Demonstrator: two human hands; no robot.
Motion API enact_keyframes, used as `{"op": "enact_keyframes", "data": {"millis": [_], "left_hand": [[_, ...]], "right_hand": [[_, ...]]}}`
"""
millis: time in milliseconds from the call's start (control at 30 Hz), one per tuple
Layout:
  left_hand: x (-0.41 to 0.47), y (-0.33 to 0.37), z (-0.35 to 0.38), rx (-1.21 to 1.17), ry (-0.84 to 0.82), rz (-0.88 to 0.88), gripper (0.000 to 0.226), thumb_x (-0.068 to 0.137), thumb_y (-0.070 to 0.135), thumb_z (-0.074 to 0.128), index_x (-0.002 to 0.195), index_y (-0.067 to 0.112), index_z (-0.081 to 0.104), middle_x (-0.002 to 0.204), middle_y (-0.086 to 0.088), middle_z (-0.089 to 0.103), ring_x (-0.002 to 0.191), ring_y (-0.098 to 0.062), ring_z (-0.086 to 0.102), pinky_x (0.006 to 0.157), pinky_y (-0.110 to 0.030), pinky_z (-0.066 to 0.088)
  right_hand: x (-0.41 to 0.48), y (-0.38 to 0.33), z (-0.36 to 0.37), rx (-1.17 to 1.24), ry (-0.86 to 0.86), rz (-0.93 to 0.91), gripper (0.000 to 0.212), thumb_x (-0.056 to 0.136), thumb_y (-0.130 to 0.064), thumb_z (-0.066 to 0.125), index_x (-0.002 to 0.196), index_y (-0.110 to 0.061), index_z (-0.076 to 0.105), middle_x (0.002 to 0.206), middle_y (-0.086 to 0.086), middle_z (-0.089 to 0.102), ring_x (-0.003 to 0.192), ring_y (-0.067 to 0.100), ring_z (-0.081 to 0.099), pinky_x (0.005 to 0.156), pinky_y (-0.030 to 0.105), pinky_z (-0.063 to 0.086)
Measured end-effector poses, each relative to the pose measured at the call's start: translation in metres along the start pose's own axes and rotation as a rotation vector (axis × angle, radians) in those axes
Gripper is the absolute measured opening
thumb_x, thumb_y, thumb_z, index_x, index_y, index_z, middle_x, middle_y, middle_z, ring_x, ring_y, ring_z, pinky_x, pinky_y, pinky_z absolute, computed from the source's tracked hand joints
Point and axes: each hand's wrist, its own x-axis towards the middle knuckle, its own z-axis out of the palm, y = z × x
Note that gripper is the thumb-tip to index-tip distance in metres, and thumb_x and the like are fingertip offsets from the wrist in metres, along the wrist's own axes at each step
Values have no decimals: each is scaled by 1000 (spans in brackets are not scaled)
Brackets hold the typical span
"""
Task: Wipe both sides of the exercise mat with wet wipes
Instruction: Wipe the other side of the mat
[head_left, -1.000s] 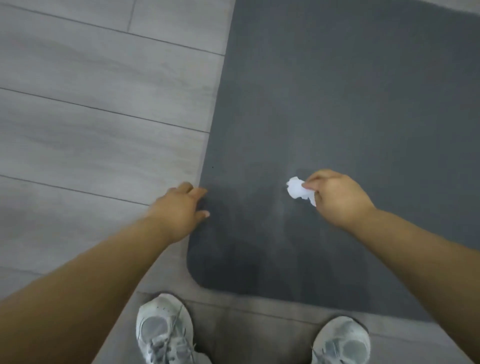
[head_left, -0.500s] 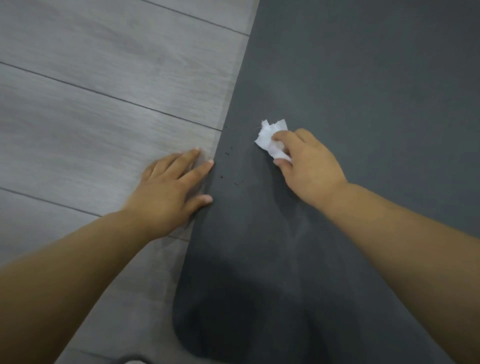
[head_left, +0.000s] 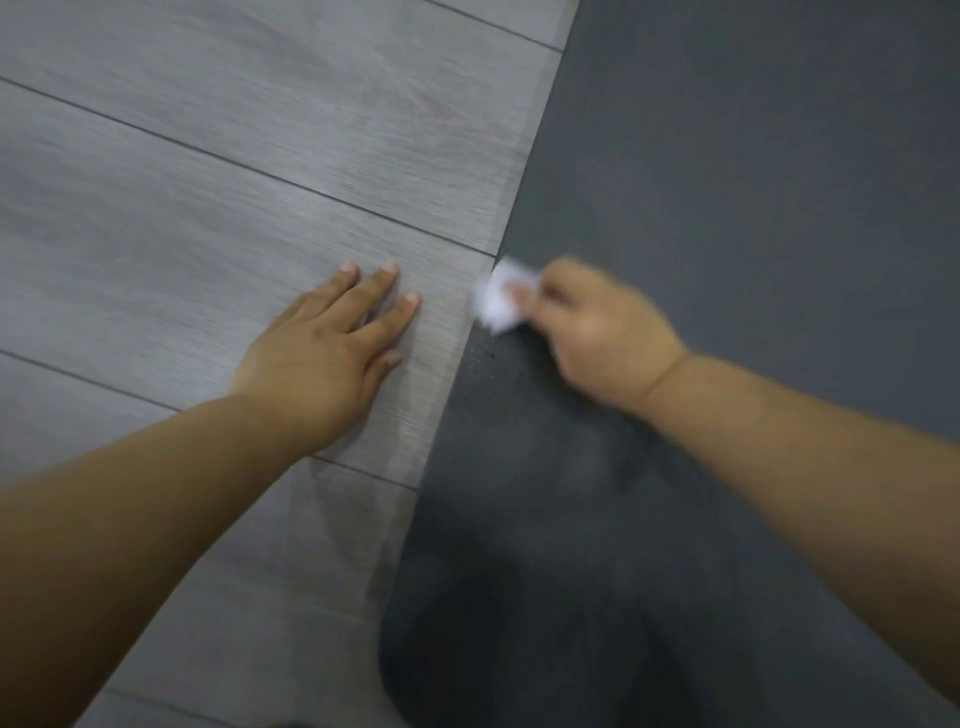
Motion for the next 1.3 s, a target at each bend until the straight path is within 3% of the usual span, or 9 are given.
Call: {"op": "enact_keyframes", "data": {"millis": [167, 267, 433, 600, 700, 833, 1000, 1167, 1300], "left_hand": [[2, 4, -5, 25, -55, -11, 56, 96, 45, 16, 148, 35, -3, 157, 7, -12, 145, -18, -9, 114, -28, -5], [3, 3, -9, 34, -82, -7, 56, 97, 45, 18, 148, 35, -1, 157, 7, -12, 145, -19, -8, 115, -29, -3], [3, 6, -14, 34, -106, -8, 56, 98, 44, 22, 149, 34, 1, 158, 6, -10, 145, -19, -7, 116, -30, 1], [4, 8, -21, 83, -164, -15, 57, 99, 42, 22, 149, 32, -1, 158, 4, -11, 145, -21, -6, 117, -34, 3], [5, 9, -22, 57, -143, -8, 57, 99, 39, 30, 150, 31, 7, 159, 2, -3, 146, -24, 0, 118, -37, 9], [3, 13, -22, 12, -116, -30, 56, 98, 36, 38, 149, 27, 18, 159, 0, 5, 145, -26, 4, 117, -40, 14], [-19, 11, -14, 94, -88, 21, 55, 96, 35, 41, 147, 21, 27, 157, -2, 14, 144, -26, 11, 111, -45, 26], [-38, 21, -9, -31, 26, 120, 49, 98, 27, 43, 144, 14, 35, 151, -9, 31, 138, -33, 28, 110, -48, 30], [-42, 37, -11, -72, 80, 263, 44, 100, 16, 41, 144, 11, 36, 152, -9, 30, 138, -33, 29, 112, -43, 26]], "right_hand": [[46, 28, -15, -133, 263, 529, 26, 86, -1, 42, 107, -8, 56, 102, 6, 41, 82, 26, 45, 69, 28, 36], [33, -9, 7, -94, 198, 169, 49, 80, -2, 40, 127, -8, 56, 115, 18, 54, 92, 36, 57, 78, 35, 50], [-33, -36, 11, -41, -210, -376, 29, 87, -9, 53, 114, -5, 63, 93, 5, 54, 70, 26, 54, 51, 28, 45], [-15, 27, -20, -107, 152, 249, 30, 89, -6, 44, 113, -8, 62, 99, 16, 52, 75, 33, 51, 65, 37, 48], [-21, 11, -6, -109, 145, 486, 43, 83, 2, 44, 124, -5, 53, 114, 17, 46, 79, 33, 48, 70, 35, 45], [-71, -73, 36, 38, 75, -77, 44, 78, -10, 36, 109, 2, 64, 93, 18, 60, 61, 33, 55, 48, 33, 50], [-127, -117, 48, 162, -373, -427, 29, 92, -31, 44, 105, -17, 67, 95, 1, 66, 78, 20, 61, 71, 26, 43], [-87, -40, 18, -1, 78, 176, 31, 94, -17, 37, 115, -10, 58, 104, 17, 55, 82, 35, 54, 72, 40, 48], [-84, -46, 18, -76, 2, 382, 54, 85, 0, 43, 138, -7, 39, 131, 17, 39, 94, 34, 50, 82, 37, 43]]}}
